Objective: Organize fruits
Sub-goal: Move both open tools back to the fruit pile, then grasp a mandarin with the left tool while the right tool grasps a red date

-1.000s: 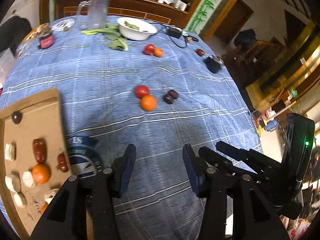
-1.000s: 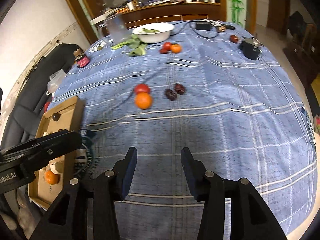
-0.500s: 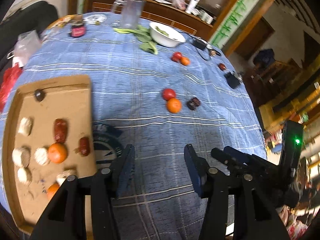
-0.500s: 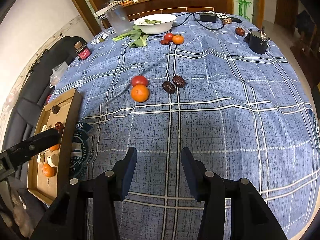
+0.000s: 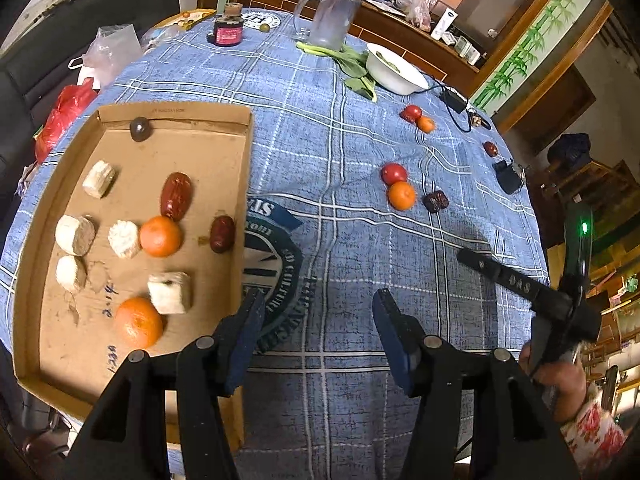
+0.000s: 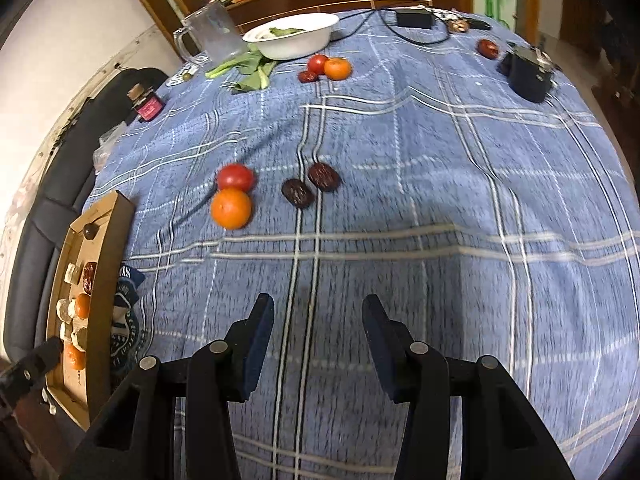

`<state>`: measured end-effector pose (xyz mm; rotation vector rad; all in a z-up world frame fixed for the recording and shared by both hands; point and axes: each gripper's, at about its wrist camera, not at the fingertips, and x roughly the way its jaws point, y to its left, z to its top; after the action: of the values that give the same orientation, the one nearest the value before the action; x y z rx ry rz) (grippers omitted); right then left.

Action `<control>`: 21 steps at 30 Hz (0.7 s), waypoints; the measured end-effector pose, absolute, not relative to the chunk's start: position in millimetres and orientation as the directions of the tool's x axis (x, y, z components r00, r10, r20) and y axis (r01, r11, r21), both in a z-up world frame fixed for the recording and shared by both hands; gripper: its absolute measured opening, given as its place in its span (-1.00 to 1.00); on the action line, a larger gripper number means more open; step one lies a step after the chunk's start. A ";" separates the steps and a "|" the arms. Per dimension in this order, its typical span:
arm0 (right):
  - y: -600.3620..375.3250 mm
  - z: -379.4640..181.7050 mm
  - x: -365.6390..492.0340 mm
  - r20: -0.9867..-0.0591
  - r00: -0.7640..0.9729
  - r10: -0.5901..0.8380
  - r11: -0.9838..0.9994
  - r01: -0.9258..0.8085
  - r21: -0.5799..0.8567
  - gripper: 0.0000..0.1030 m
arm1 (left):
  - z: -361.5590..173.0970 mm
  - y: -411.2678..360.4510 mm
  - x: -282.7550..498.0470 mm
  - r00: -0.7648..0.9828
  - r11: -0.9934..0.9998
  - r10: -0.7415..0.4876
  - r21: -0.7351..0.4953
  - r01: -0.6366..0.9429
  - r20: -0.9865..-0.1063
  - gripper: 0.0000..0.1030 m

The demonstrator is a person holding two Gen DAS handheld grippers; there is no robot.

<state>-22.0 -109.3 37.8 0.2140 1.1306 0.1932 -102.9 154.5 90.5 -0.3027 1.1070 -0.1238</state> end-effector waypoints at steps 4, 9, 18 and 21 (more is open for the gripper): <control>-102.1 35.9 -1.3 -0.859 0.413 0.302 0.953 -0.109 0.283 -0.04 | 87.1 139.3 -101.8 0.435 0.956 -0.248 -0.291 -0.035 -0.866 0.07; -91.9 26.6 30.1 -0.858 0.419 0.296 0.955 -0.142 0.260 -0.08 | 84.1 130.0 -103.3 0.425 0.960 -0.239 -0.278 -0.030 -0.873 0.07; -77.0 13.4 61.3 -0.866 0.420 0.273 0.960 -0.182 0.214 -0.22 | 74.3 132.3 -101.1 0.403 0.961 -0.218 -0.268 -0.073 -0.889 0.07; -70.1 12.8 62.2 -0.866 0.422 0.268 0.958 -0.212 0.193 -0.49 | 74.0 129.0 -92.9 0.402 0.962 -0.216 -0.265 -0.070 -0.890 0.07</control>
<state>62.2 -70.1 12.8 0.0573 1.0949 0.3004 -92.9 129.0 74.0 -0.2782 1.1574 -0.0937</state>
